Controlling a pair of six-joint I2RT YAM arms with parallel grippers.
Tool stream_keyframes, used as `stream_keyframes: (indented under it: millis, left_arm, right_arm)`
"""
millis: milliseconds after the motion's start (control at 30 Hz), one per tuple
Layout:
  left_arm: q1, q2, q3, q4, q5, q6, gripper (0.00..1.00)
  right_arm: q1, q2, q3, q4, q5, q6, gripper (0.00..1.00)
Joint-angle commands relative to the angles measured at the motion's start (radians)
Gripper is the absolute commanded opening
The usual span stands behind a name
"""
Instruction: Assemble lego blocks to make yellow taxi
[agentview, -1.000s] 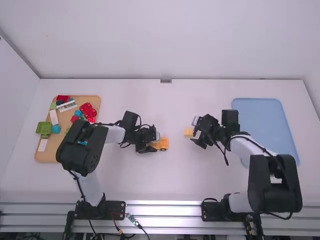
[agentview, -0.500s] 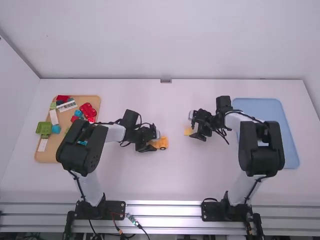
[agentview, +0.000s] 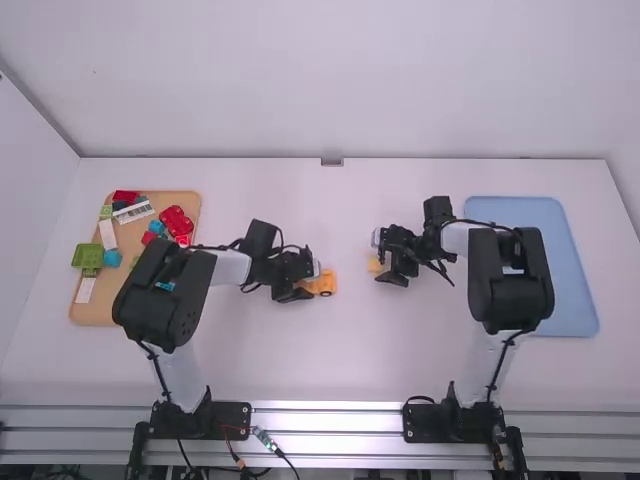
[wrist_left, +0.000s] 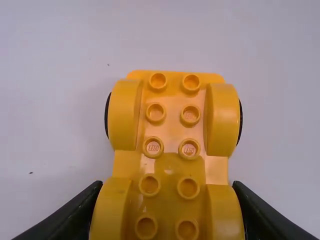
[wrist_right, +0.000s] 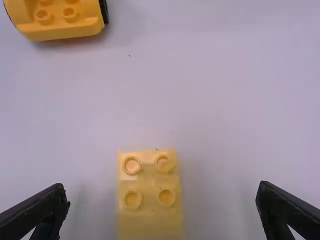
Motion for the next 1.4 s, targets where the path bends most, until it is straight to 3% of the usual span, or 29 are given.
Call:
stream_keyframes:
  millis: [0,200,400,433,567,700,800,933,1167,1367]
  left_arm:
    - [-0.003,-0.002,-0.042,0.031,-0.010,0.006,0.36]
    - [-0.002,-0.002,-0.102,0.139,-0.011,0.006,0.30]
    - [-0.007,-0.002,-0.132,0.174,-0.010,-0.018,0.12]
    - [-0.002,-0.002,-0.117,0.136,-0.013,-0.023,0.08]
    - [-0.008,-0.002,-0.040,-0.044,-0.013,0.026,0.09]
    - [-0.004,-0.002,0.056,-0.243,-0.010,0.146,0.02]
    - [-0.007,-0.002,0.075,-0.264,-0.009,0.149,0.02]
    - [-0.011,-0.002,0.045,-0.205,0.009,0.143,0.02]
    - [-0.011,-0.002,-0.068,0.035,-0.011,0.034,0.02]
    - [-0.011,-0.002,-0.070,0.037,-0.063,-0.038,0.02]
  right_arm:
    - [0.016,0.012,0.024,-0.006,-0.018,0.002,0.99]
    - [0.018,0.012,0.024,-0.003,-0.023,0.013,0.98]
    - [0.016,0.012,0.024,-0.007,-0.033,0.013,0.96]
    - [0.009,0.012,0.024,-0.008,-0.037,0.013,0.95]
    - [0.008,0.012,0.024,0.003,-0.032,0.066,0.95]
    - [0.006,0.012,0.024,-0.005,-0.030,0.045,0.96]
    - [0.006,0.012,0.024,-0.006,-0.032,0.046,0.95]
    - [0.008,0.012,0.023,-0.007,-0.034,0.046,0.95]
    - [0.007,0.012,0.023,-0.008,-0.036,0.047,0.95]
    - [0.008,0.012,0.023,-0.008,-0.032,0.065,0.91]
